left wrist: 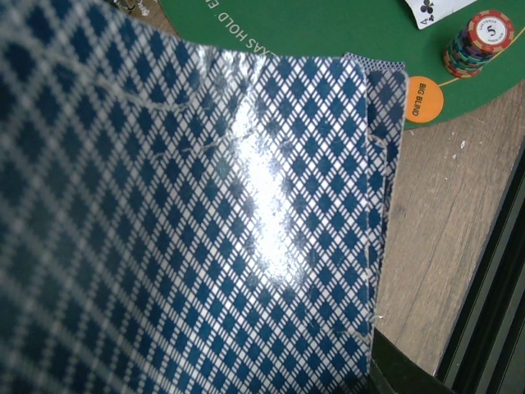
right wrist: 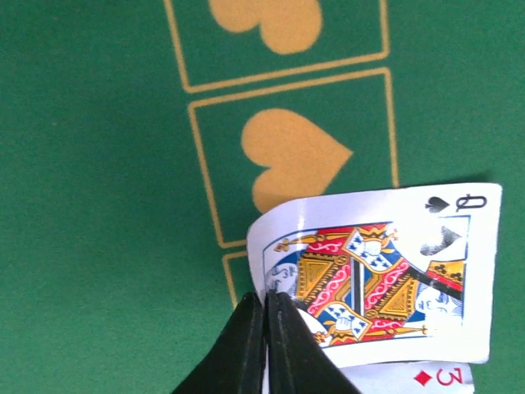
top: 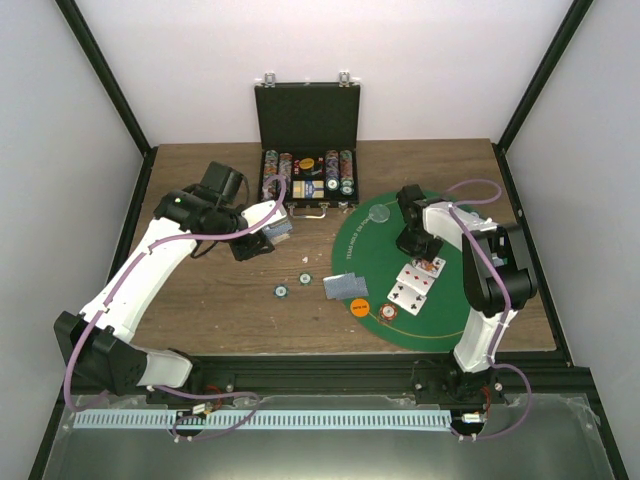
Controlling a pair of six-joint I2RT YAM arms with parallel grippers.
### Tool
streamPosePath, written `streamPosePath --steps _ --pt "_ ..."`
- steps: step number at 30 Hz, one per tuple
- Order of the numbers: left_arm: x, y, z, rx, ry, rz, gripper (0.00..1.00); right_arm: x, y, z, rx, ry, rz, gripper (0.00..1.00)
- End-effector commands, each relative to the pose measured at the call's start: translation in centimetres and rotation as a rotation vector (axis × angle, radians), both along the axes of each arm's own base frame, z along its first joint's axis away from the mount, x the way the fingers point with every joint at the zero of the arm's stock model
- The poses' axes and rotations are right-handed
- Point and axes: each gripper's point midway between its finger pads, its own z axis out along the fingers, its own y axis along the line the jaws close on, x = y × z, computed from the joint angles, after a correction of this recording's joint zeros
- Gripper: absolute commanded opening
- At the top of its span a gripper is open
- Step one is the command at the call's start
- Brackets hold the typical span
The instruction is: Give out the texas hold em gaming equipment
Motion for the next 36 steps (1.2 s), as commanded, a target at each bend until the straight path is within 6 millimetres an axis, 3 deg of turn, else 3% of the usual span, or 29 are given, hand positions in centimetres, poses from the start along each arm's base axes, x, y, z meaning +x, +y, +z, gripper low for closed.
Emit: streamPosePath --steps 1,7,12,17,20,22,23,25,27,31,36 --pt "0.0 -0.1 0.5 -0.016 -0.021 -0.003 0.37 1.2 0.8 -0.1 0.041 -0.013 0.001 0.06" --pt "0.0 0.0 0.5 -0.013 -0.022 -0.001 0.37 1.6 1.4 0.1 0.07 -0.024 0.022 0.19" --pt "0.0 0.0 0.4 -0.012 -0.019 -0.001 0.37 2.2 1.5 1.5 0.075 -0.059 0.034 0.27" --pt "0.0 -0.1 0.5 -0.014 -0.019 -0.002 0.37 4.2 2.2 5.6 0.101 -0.177 0.086 0.44" --pt "0.0 -0.1 0.5 -0.014 -0.017 -0.003 0.37 6.0 3.4 10.7 0.147 -0.34 0.193 0.69" --pt "0.1 -0.1 0.5 -0.016 -0.016 -0.004 0.37 6.9 5.6 15.9 0.216 -0.522 0.368 0.95" --pt "0.1 -0.2 0.5 -0.016 -0.014 -0.004 0.37 7.0 7.2 18.4 0.269 -0.614 0.483 0.99" --pt "0.1 -0.2 0.6 -0.019 -0.014 -0.005 0.37 5.3 11.6 23.4 0.446 -0.792 0.752 1.0" --pt "0.1 -0.3 0.8 -0.022 -0.014 -0.007 0.37 1.5 15.8 27.6 0.679 -0.913 1.015 1.0" --pt "-0.1 -0.7 1.1 -0.042 0.003 -0.02 0.37 -3.5 20.8 30.3 0.883 -0.983 1.272 1.0" --pt "-0.2 -0.7 1.3 -0.049 0.008 -0.02 0.37 -6.0 25.9 30.5 0.991 -0.976 1.429 1.0"
